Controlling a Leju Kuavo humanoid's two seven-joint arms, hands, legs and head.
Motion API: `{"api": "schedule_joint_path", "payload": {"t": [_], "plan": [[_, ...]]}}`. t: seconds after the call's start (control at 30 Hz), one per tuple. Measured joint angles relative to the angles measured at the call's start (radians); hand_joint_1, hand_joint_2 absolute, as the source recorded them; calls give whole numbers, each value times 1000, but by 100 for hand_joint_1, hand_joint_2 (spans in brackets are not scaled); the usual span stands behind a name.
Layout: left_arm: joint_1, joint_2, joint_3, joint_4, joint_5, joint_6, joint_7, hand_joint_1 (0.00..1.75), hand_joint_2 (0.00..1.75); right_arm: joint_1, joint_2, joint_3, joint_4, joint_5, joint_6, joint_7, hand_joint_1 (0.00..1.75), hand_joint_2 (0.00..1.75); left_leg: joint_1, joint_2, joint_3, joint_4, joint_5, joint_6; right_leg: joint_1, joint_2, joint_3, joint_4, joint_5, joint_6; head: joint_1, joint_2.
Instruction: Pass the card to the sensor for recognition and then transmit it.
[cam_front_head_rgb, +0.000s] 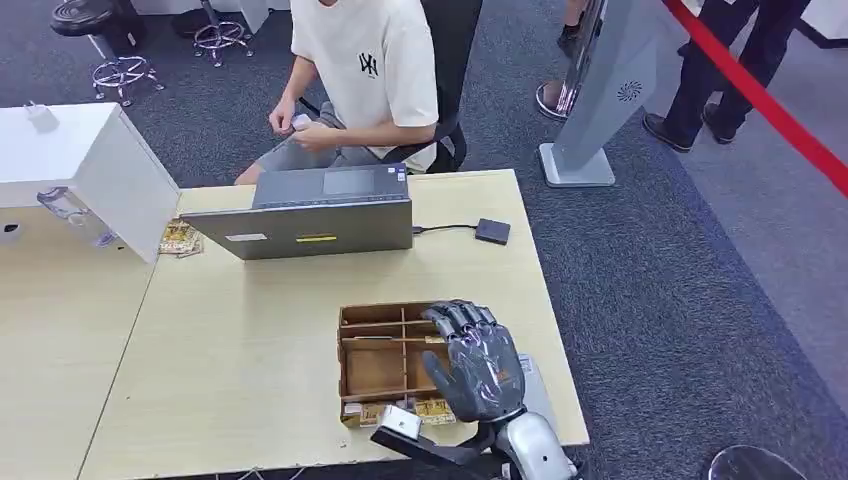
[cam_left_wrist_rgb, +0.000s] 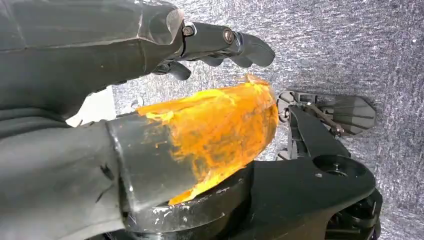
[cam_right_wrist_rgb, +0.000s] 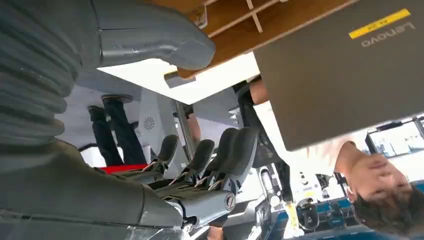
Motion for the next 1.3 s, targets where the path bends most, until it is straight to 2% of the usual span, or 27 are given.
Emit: {"api": "schedule_joint_path", "payload": {"t": [0.07,0.13,0.2,0.43,0.53,0.57,0.83,0.97,1.1,1.17,1.23,1.3], "plan": [[0,0,0,0,0,0,0,0,0,1,-3,-2,9,2,0,0,98,175,0,0,0,0,0,0,0,0,0,0,0,0,0,0],[0,0,1,0,0,0,0,0,0,1,-4,-5,16,2,0,2,91,175,0,0,0,0,0,0,0,0,0,0,0,0,0,0],[0,0,2,0,0,0,0,0,0,2,-7,-7,25,2,0,3,99,175,0,0,0,0,0,0,0,0,0,0,0,0,0,0],[1,1,2,0,0,0,0,0,0,0,-11,-22,46,1,-10,7,91,175,0,0,0,0,0,0,0,0,0,0,0,0,0,0],[1,1,2,0,0,0,0,0,0,0,-11,-27,50,1,-11,8,84,175,0,0,0,0,0,0,0,0,0,0,0,0,0,0],[1,1,2,0,0,0,0,0,0,-1,-11,-29,51,0,-11,8,77,175,0,0,0,0,0,0,0,0,0,0,0,0,0,0],[1,1,2,0,0,0,0,0,0,-22,-11,-40,74,-10,-11,10,79,175,0,0,0,0,0,0,0,0,0,0,0,0,0,0],[1,2,2,0,0,0,3,0,0,-31,-11,-46,88,-24,-11,2,89,175,0,0,0,0,0,0,0,0,0,0,0,0,0,0],[1,2,2,0,0,0,5,0,0,-44,-10,-52,109,-43,-10,-9,80,175,0,0,0,0,0,0,0,0,0,0,0,0,0,0],[1,2,2,0,0,0,5,0,0,-49,-7,-54,122,-49,-9,-13,80,175,0,0,0,0,0,0,0,0,0,0,0,0,0,0],[2,2,2,0,0,0,5,0,0,-52,-5,-56,133,-50,-10,-17,89,175,0,0,0,0,0,0,0,0,0,0,0,0,0,0],[2,2,2,0,0,0,5,0,0,-57,-3,-59,147,-50,-10,-18,84,175,0,0,0,0,0,0,0,0,0,0,0,0,0,0]]}}
